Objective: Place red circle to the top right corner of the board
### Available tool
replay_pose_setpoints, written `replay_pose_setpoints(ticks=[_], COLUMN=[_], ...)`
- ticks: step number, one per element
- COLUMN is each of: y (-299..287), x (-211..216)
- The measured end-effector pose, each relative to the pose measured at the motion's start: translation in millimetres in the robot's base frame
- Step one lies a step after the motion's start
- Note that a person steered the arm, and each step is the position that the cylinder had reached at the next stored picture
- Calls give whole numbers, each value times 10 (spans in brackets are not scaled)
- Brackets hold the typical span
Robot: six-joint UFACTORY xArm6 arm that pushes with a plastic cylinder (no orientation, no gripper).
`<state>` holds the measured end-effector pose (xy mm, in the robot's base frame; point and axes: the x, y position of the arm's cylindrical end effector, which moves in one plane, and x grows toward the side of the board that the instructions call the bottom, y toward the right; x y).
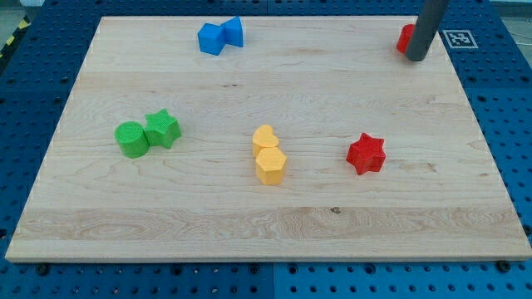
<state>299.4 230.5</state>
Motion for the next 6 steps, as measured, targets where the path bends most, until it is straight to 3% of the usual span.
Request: replay_pose_setpoints(ticks=[2, 6], y=[-183, -170], x=[-65, -697])
